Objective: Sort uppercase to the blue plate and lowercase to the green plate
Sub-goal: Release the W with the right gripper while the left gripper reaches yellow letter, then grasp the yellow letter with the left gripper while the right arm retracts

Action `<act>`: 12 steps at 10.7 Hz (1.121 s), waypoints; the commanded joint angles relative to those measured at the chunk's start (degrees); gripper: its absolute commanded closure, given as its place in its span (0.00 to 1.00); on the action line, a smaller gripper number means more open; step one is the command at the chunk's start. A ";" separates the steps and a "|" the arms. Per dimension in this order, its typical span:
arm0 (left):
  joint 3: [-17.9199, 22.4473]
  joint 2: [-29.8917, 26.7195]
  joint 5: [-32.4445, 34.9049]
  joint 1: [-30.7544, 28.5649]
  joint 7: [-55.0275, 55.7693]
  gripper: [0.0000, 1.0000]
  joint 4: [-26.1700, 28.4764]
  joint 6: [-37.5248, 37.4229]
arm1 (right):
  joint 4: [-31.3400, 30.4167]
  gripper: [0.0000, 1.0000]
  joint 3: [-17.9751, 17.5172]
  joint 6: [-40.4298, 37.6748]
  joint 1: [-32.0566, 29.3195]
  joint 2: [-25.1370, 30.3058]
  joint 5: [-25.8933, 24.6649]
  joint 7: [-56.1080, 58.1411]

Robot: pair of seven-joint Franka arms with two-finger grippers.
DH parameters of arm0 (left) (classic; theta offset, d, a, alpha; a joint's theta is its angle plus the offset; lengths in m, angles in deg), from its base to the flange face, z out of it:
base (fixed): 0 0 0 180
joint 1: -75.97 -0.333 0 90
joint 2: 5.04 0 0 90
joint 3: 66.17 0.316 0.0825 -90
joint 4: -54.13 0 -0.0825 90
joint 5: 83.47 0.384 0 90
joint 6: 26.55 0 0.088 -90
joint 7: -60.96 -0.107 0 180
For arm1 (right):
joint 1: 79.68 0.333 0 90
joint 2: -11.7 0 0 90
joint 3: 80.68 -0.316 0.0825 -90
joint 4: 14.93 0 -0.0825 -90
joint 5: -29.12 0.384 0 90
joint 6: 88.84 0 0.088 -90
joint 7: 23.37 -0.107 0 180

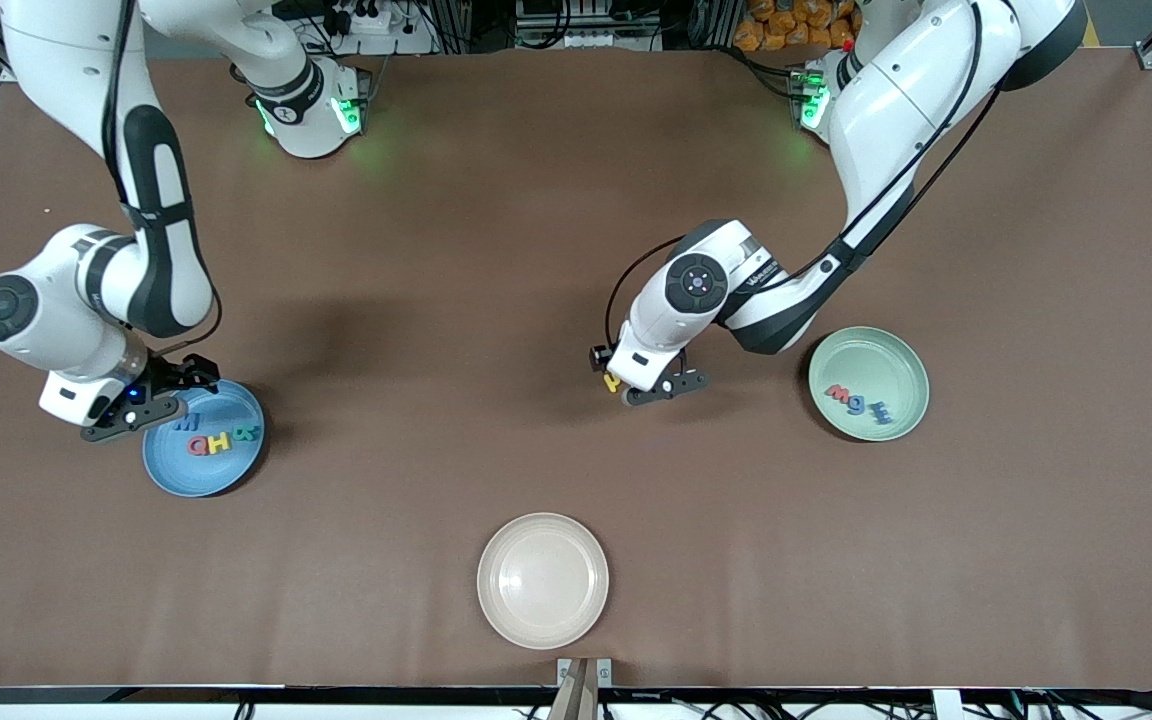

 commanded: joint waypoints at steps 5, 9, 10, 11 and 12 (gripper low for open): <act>5.71 2.49 -1.51 7.30 5.18 0.30 -4.86 0.05 | -0.72 0.00 0.09 -1.84 -1.70 3.98 -0.34 1.55; 7.74 3.63 -2.39 9.24 6.06 0.30 -5.66 0.04 | -0.81 0.00 -19.47 -1.84 -22.84 3.89 -0.69 1.55; 7.74 4.07 -2.39 9.24 6.76 0.30 -6.27 -0.04 | -0.81 0.00 -24.04 -1.93 -26.89 3.89 -0.86 1.38; 7.74 4.68 -2.39 9.33 7.55 0.30 -6.71 -0.13 | -0.81 0.00 -28.43 -1.93 -31.54 3.89 -1.13 1.37; 7.92 5.04 -2.39 9.85 7.82 0.30 -6.97 -0.22 | -0.81 0.00 -30.74 -1.93 -33.68 4.15 -2.09 0.94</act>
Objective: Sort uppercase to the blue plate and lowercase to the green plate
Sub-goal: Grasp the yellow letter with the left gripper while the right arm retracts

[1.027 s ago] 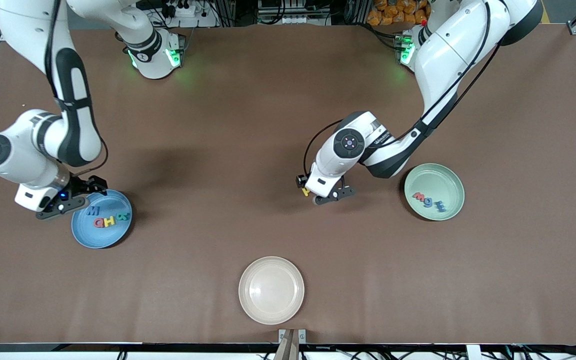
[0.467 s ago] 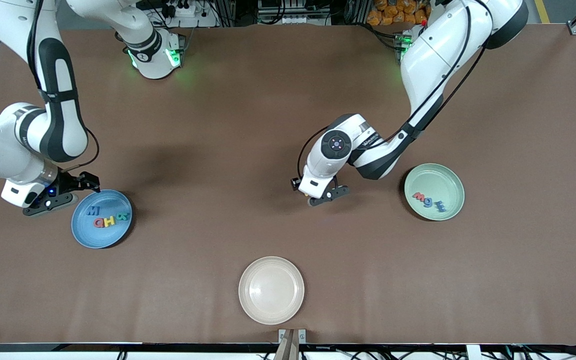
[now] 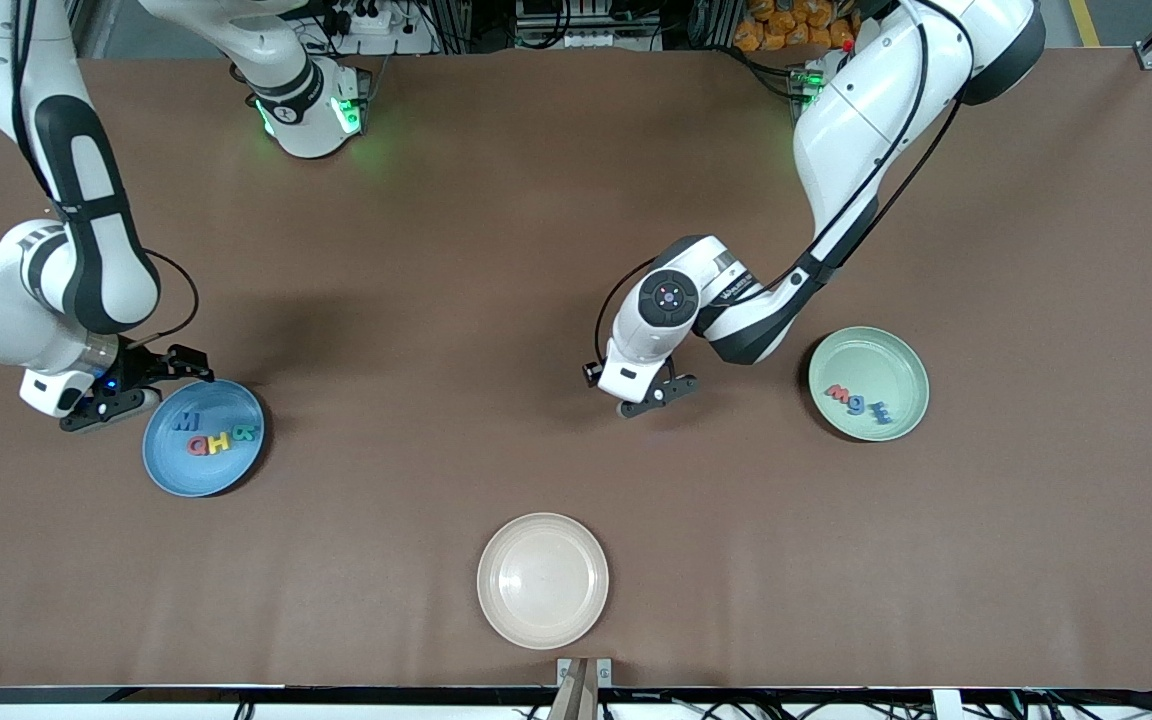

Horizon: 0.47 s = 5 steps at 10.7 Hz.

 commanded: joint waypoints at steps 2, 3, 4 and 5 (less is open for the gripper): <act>1.53 1.21 -1.22 1.99 1.54 0.31 -1.91 -0.35 | -0.54 0.00 -4.55 -0.33 -3.91 1.99 -1.81 -0.45; 1.53 1.21 -1.22 1.99 1.55 0.32 -1.91 -0.35 | -0.37 0.00 -4.55 -0.33 -3.83 1.99 -1.90 -0.45; 1.62 1.30 -1.14 1.99 1.55 0.34 -1.91 -0.35 | 0.07 0.00 -4.46 -0.33 -4.09 2.08 -2.16 -0.54; 1.62 1.30 -1.13 2.08 1.55 0.38 -1.91 -0.35 | 1.29 0.00 -4.46 -0.33 -4.96 1.91 -3.81 -0.54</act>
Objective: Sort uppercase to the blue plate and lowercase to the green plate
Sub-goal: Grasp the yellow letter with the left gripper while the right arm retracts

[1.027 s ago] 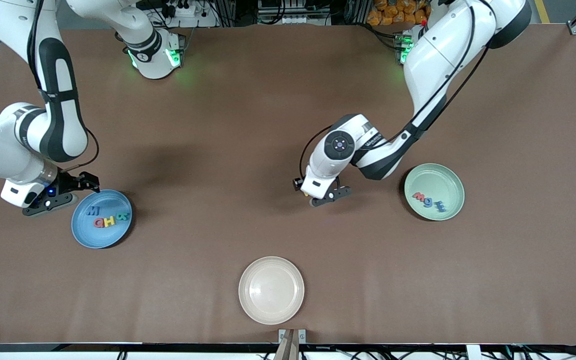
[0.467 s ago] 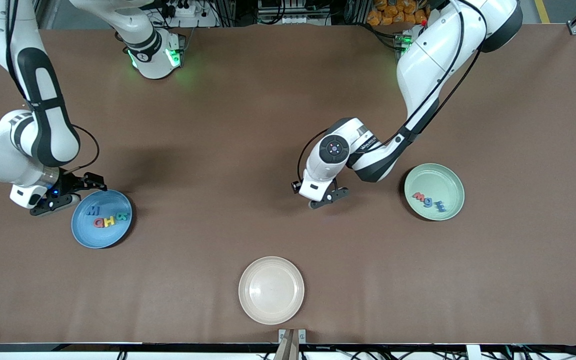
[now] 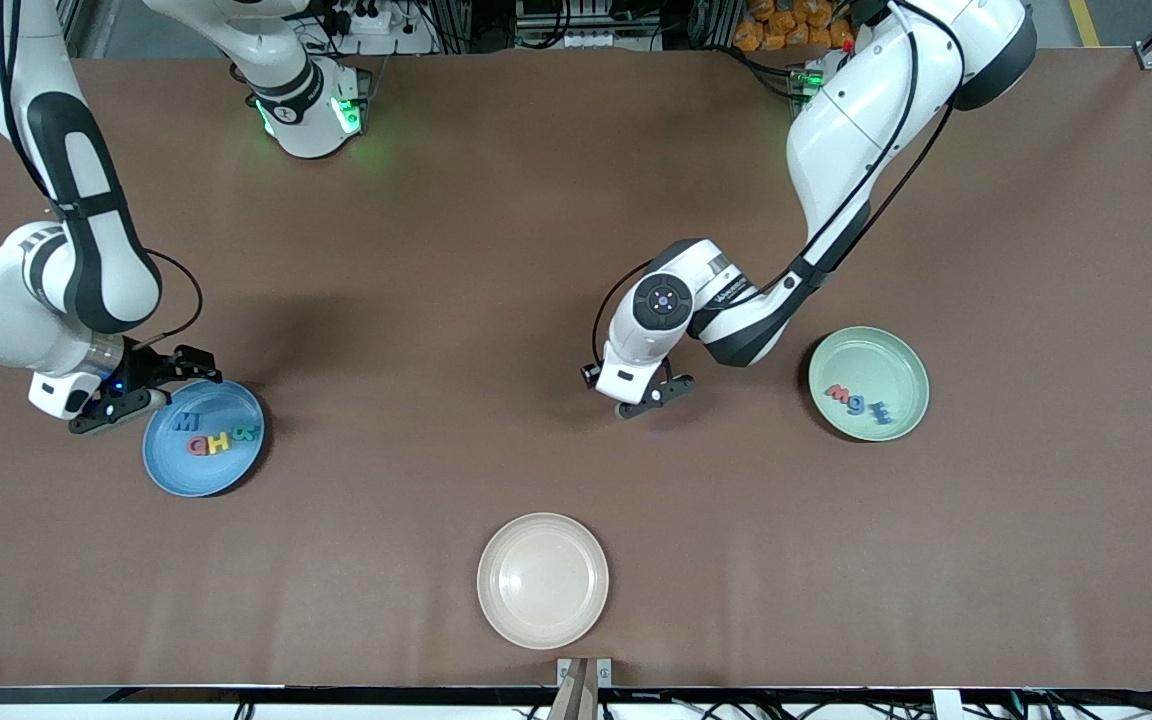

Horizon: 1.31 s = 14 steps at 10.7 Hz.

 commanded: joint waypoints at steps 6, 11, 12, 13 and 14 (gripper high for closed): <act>1.45 0.75 -0.69 1.22 0.67 0.55 -1.11 -0.42 | 6.70 0.00 -1.21 -4.59 -4.21 3.07 -15.11 -14.99; 2.42 1.10 -0.34 1.83 0.32 0.66 -1.02 -0.33 | 15.15 0.00 -2.52 -20.86 -4.03 5.70 -15.03 -22.54; 2.50 1.10 -0.34 1.83 0.32 0.70 -1.02 -0.33 | 15.24 0.00 -3.58 -22.18 -3.68 7.54 -15.03 -27.34; 2.51 1.10 -0.34 1.83 0.23 0.74 -1.02 -0.42 | 15.68 0.00 -4.98 -23.68 -3.59 9.56 -15.03 -31.91; 2.51 1.01 -0.34 1.74 0.23 0.77 -1.02 -0.42 | 16.98 0.00 -6.82 -25.26 -3.68 11.06 -15.11 -34.39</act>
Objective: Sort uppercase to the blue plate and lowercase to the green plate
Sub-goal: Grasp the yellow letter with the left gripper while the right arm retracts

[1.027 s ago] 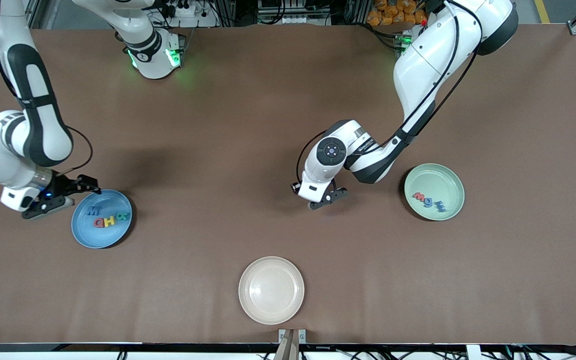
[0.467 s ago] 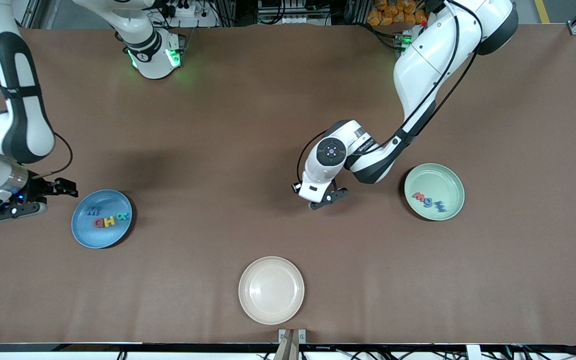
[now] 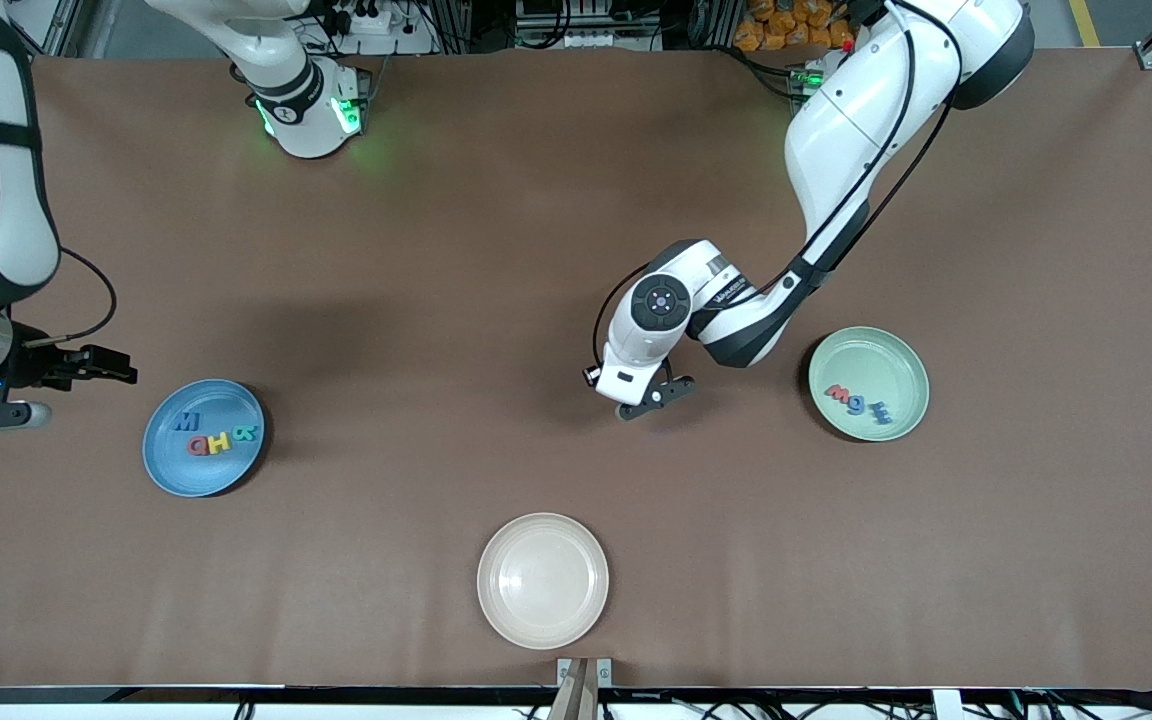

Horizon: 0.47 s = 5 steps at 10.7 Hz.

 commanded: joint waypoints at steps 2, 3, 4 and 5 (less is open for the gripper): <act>1.59 1.02 -0.34 0.95 0.04 0.85 -0.44 -0.20 | 2.70 0.00 -3.70 -6.14 -0.56 7.37 -1.21 -6.41; 1.59 0.84 -0.34 0.86 0.04 0.87 -0.44 -0.38 | 2.80 0.00 -3.70 -7.20 -0.04 9.56 -1.13 -6.41; 1.51 0.66 -0.34 0.86 0.04 0.88 -0.52 -1.42 | 3.06 0.00 -3.70 -8.00 0.05 11.15 -1.21 -6.41; 1.51 0.49 -0.25 0.77 0.04 0.89 -0.61 -2.56 | 3.50 0.00 -3.70 -9.40 0.05 12.39 -1.21 -6.41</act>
